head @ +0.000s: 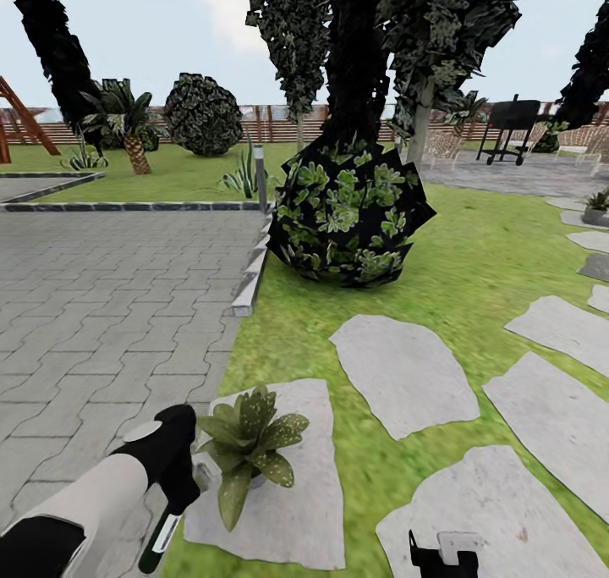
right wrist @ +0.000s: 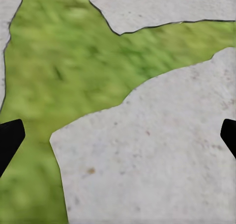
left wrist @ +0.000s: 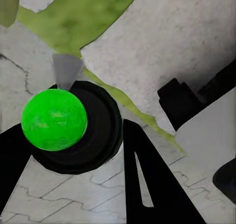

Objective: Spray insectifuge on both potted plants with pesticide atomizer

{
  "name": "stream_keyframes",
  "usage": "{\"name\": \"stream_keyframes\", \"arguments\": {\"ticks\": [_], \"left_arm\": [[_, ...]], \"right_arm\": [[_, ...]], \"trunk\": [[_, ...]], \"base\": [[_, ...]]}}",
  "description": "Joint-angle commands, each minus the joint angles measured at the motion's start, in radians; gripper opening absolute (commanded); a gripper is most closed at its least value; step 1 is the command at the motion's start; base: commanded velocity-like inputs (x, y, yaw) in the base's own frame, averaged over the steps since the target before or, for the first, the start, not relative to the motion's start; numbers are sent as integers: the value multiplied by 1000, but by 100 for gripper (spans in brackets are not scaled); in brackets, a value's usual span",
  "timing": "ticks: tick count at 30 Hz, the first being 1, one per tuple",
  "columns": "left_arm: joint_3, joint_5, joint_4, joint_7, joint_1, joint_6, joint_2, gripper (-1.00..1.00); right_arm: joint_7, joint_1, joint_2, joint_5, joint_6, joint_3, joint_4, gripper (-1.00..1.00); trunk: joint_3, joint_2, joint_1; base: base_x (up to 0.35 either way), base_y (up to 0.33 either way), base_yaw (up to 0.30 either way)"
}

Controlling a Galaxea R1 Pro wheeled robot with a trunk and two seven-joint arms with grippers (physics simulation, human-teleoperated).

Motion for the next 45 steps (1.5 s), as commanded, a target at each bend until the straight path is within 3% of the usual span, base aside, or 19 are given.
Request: {"name": "stream_keyframes", "arguments": {"ticks": [1, 16, 22, 35, 41, 45], "left_arm": [[0, -6, -3, 9, 0, 7, -3, -100], [4, 1, 4, 25, 6, 8, -18, -100], [1, -5, 3, 34, 56, 8, -39, -100], [5, -6, -13, 35, 58, 9, -35, -100], [7, -6, -13, 35, 58, 9, -6, -100], [8, -6, -14, 35, 58, 10, -6, -100]], "right_arm": [[-4, -1, 0, 11, -3, -7, 1, 100], [-4, -1, 0, 11, -3, -7, 1, 100], [-5, -1, 0, 11, -3, -7, 1, 100], [-5, -1, -3, 12, -3, -7, 1, 100], [-5, -1, -1, 12, -3, -7, 1, 100], [-5, -1, -1, 12, -3, -7, 1, 100]], "trunk": [[-1, 0, 0], [-1, 0, 0], [-1, 0, 0], [-1, 0, 0], [-1, 0, 0], [-1, 0, 0]], "base": [[0, 0, 0], [37, 0, 0], [2, 0, 114], [-78, -52, 9], [-1, -1, 0], [52, 60, 0]]}}
